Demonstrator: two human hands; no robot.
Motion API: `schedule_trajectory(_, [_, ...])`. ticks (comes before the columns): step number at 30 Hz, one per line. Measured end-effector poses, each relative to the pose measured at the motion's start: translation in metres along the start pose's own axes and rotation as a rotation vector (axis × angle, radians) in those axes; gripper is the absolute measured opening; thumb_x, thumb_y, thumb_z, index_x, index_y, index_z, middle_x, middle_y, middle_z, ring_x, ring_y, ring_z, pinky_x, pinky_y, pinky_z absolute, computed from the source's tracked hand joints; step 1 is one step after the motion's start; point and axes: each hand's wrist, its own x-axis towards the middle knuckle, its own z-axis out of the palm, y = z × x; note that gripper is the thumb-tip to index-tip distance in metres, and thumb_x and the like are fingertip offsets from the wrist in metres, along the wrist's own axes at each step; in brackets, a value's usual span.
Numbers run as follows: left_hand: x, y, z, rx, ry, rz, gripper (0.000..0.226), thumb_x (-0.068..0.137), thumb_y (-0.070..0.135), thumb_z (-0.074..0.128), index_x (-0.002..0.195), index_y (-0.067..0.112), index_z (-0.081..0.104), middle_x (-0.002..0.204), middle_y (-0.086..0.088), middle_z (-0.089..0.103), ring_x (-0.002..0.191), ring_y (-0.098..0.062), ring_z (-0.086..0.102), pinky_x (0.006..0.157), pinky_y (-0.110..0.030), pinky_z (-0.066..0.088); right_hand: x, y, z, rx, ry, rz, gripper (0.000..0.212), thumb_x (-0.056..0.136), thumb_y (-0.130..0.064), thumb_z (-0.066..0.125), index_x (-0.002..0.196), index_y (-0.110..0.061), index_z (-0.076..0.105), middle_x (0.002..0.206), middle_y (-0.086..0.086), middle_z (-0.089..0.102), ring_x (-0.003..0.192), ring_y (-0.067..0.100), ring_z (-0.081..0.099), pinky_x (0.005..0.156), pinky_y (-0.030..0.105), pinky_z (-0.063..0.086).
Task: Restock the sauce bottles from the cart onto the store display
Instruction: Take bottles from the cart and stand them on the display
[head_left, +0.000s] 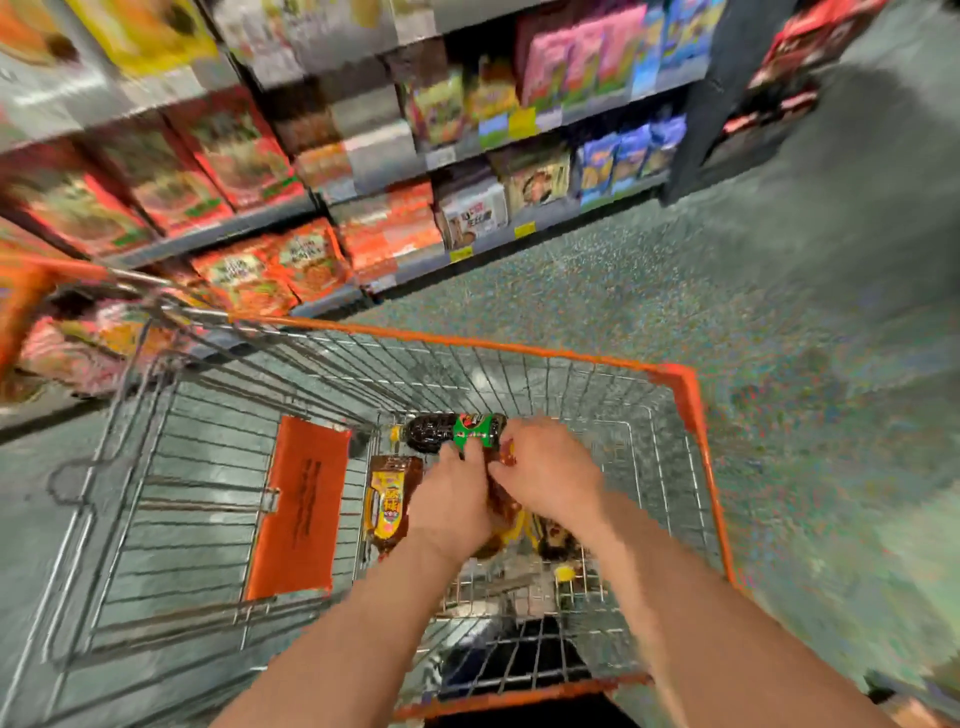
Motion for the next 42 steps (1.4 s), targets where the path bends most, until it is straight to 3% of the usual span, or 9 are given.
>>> schedule_trajectory(6, [-0.034,0.043,-0.054,-0.049,-0.013,0.232,0.06,0.081,0.031,0.067,0.129,0.013,0.035,0.124,-0.012,0.042,0.107,-0.035,0.059,0.083,-0.043,0.05,-0.065,-0.006,-0.063,0.022,0.138,0.114,0.033,0.078,-0.029,0.067,0.104,-0.008,0.064,0.107,0.012,0.064,0.104,0.029,0.058,0.085,0.033,0.048])
schedule_trajectory(10, [-0.057,0.08,-0.082,-0.05,-0.001,0.439,0.063,0.076,0.034,0.068,0.132,0.02,0.042,0.115,-0.012,0.05,0.107,-0.035,0.058,0.088,-0.041,0.049,-0.12,0.003,-0.09,0.01,0.287,0.243,0.025,0.075,-0.024,0.066,0.097,-0.013,0.066,0.103,0.008,0.065,0.101,0.028,0.059,0.081,0.032,0.047])
schedule_trajectory(16, [-0.113,0.161,-0.114,0.108,-0.009,0.743,0.068,0.071,0.048,0.074,0.132,0.031,0.048,0.114,-0.01,0.056,0.109,-0.032,0.059,0.088,-0.04,0.05,-0.215,0.025,-0.121,0.182,0.565,0.528,0.02,0.067,-0.022,0.067,0.086,-0.018,0.065,0.095,0.008,0.063,0.095,0.028,0.059,0.077,0.031,0.046])
schedule_trajectory(20, [-0.162,0.218,-0.12,0.194,0.036,0.968,0.066,0.068,0.056,0.075,0.126,0.032,0.053,0.113,-0.007,0.057,0.109,-0.029,0.059,0.086,-0.038,0.048,-0.287,0.043,-0.135,0.183,0.674,0.707,0.025,0.068,-0.026,0.069,0.093,-0.023,0.068,0.102,0.006,0.063,0.099,0.026,0.059,0.079,0.029,0.044])
schedule_trajectory(30, [-0.299,0.325,-0.059,0.281,-0.019,1.39,0.065,0.067,0.07,0.067,0.117,0.031,0.057,0.109,-0.004,0.061,0.106,-0.027,0.061,0.082,-0.037,0.05,-0.477,0.077,-0.122,0.185,0.771,1.076,0.029,0.071,-0.026,0.068,0.1,-0.019,0.07,0.105,0.005,0.065,0.102,0.024,0.059,0.081,0.029,0.049])
schedule_trajectory(35, [-0.377,0.375,-0.02,0.4,-0.033,1.575,0.059,0.073,0.066,0.064,0.114,0.024,0.059,0.111,-0.01,0.066,0.106,-0.032,0.061,0.081,-0.039,0.051,-0.57,0.09,-0.103,0.178,0.79,1.213,0.023,0.072,-0.024,0.066,0.092,-0.014,0.073,0.096,0.008,0.068,0.095,0.026,0.06,0.076,0.03,0.049])
schedule_trajectory(38, [-0.428,0.407,0.005,0.477,-0.092,1.674,0.054,0.076,0.061,0.066,0.117,0.026,0.058,0.11,-0.01,0.066,0.103,-0.033,0.063,0.076,-0.038,0.05,-0.628,0.098,-0.081,0.182,0.846,1.302,0.021,0.072,-0.029,0.067,0.085,-0.012,0.07,0.086,0.004,0.064,0.081,0.021,0.055,0.061,0.026,0.039])
schedule_trajectory(42, [-0.49,0.438,0.047,0.571,-0.159,1.827,0.06,0.069,0.069,0.069,0.106,0.022,0.059,0.104,-0.007,0.066,0.098,-0.031,0.063,0.07,-0.034,0.047,-0.698,0.109,-0.051,0.242,0.881,1.44,0.026,0.078,-0.028,0.067,0.101,-0.016,0.069,0.103,0.002,0.061,0.096,0.02,0.056,0.078,0.027,0.048])
